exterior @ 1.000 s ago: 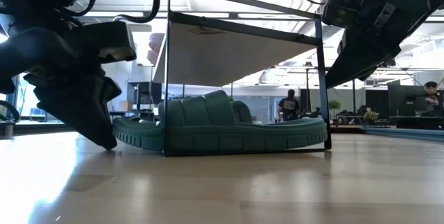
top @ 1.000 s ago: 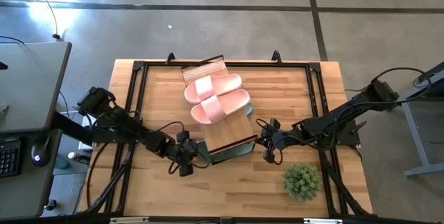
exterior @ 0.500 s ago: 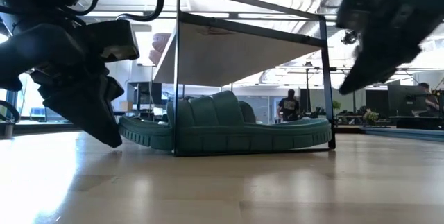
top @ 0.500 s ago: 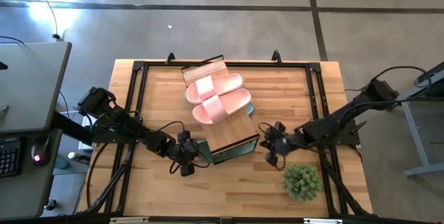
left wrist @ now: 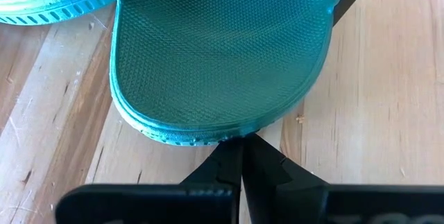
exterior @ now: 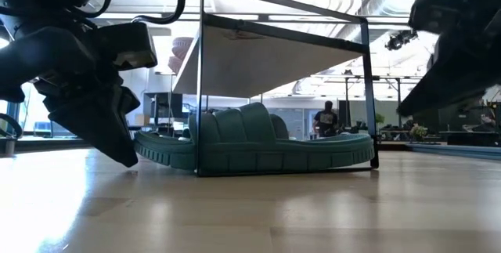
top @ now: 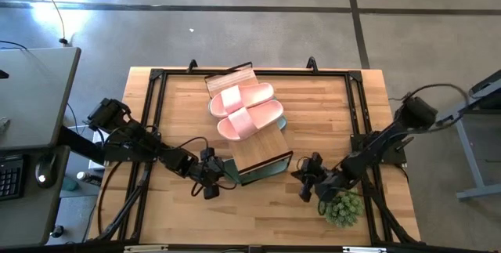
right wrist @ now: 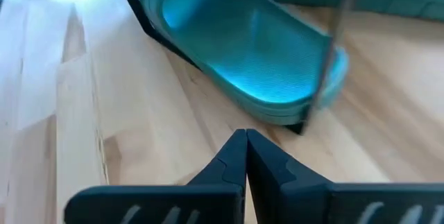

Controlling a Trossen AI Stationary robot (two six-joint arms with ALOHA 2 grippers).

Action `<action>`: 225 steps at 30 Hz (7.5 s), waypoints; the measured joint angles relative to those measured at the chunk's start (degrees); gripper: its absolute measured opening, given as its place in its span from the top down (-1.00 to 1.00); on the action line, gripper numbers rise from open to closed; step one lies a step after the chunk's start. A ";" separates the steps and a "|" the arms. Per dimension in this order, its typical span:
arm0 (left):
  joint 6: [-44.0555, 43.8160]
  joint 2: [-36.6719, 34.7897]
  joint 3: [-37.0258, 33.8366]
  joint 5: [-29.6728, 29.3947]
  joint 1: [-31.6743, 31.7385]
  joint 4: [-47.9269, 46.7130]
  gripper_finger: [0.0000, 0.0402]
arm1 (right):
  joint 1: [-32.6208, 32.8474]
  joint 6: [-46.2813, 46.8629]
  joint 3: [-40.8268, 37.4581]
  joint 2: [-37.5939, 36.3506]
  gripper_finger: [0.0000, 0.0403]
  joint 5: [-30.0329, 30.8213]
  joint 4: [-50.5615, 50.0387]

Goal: Pick and place slides into the shelf
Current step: Put the green slide under the shelf

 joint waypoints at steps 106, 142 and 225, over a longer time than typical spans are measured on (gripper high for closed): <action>-0.12 -0.04 -0.09 3.31 -0.02 3.99 1.00 | -5.33 9.82 5.46 -1.38 0.90 12.32 -16.08; 0.57 6.39 3.10 4.43 3.19 9.60 1.00 | -5.49 11.35 5.46 -1.38 1.00 13.44 -17.51; -11.14 17.26 20.83 -21.96 -13.33 -26.35 1.00 | -5.33 10.74 5.49 -1.38 1.00 13.02 -17.59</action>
